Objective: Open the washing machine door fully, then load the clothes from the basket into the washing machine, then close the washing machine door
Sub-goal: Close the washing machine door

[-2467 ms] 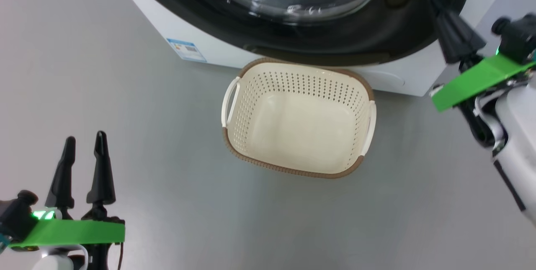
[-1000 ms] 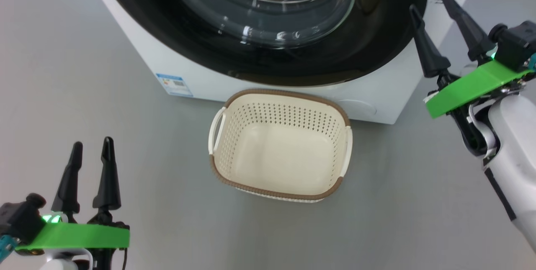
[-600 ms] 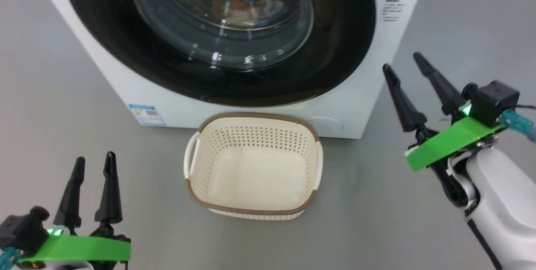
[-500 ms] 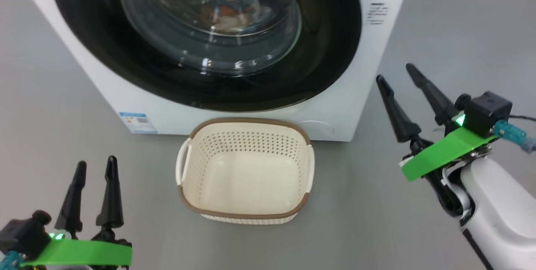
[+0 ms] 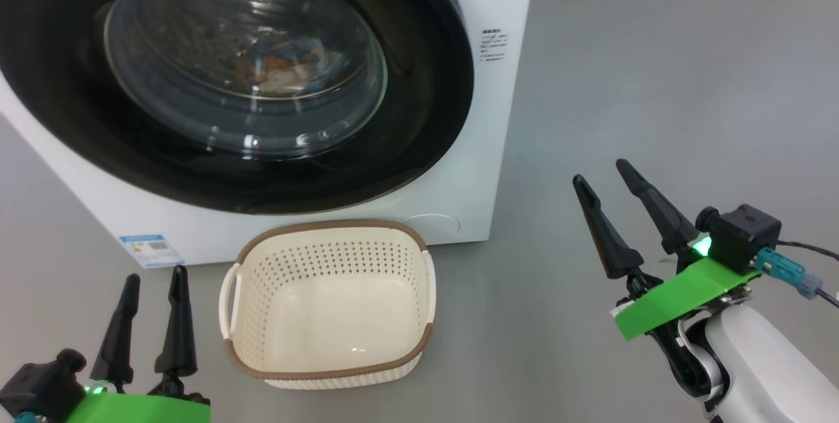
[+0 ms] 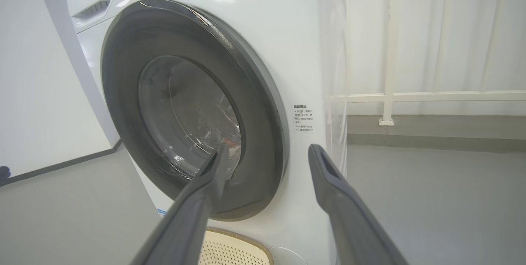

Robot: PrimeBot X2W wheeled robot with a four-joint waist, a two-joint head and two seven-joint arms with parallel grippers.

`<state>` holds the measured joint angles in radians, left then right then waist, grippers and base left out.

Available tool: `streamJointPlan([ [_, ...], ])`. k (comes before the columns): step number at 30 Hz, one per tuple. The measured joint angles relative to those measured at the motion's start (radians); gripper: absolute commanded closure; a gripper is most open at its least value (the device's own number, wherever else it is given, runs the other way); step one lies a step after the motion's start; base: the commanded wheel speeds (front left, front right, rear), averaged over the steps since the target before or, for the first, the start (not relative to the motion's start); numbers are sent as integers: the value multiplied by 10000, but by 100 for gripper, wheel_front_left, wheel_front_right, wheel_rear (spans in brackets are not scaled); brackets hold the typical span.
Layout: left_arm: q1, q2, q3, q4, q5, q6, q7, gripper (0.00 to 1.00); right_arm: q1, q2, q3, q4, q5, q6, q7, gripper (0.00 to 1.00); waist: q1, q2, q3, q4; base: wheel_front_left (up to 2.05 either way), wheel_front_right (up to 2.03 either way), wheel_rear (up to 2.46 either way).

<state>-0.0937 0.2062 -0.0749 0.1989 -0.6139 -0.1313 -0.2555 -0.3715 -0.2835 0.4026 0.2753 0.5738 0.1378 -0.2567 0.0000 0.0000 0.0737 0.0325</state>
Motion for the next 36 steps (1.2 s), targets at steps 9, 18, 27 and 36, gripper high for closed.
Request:
streamJointPlan([
  [9, 187, -44, 92, -4, 29, 0, 0, 0, 894, 50, -500, -276, -174, -2, 0, 0, 0, 0, -352, -491, 0, 0, 0],
  [18, 383, -142, 215, 4, 270, 0, 0, 0, 1561, 161, -1127, -399, -445, -2, 0, 0, 0, 0, -629, -734, 0, 0, 0],
  [27, 391, -301, 276, 2, 272, 0, 0, 0, 1795, 276, -1480, -370, -742, -33, 0, 0, 0, 0, -657, -694, 0, 0, 0],
  [36, 410, -299, 351, 40, 642, 0, 0, 0, 1795, 291, -1601, -259, -823, -33, 0, 0, 0, 1, -658, -586, 0, 0, 0],
])
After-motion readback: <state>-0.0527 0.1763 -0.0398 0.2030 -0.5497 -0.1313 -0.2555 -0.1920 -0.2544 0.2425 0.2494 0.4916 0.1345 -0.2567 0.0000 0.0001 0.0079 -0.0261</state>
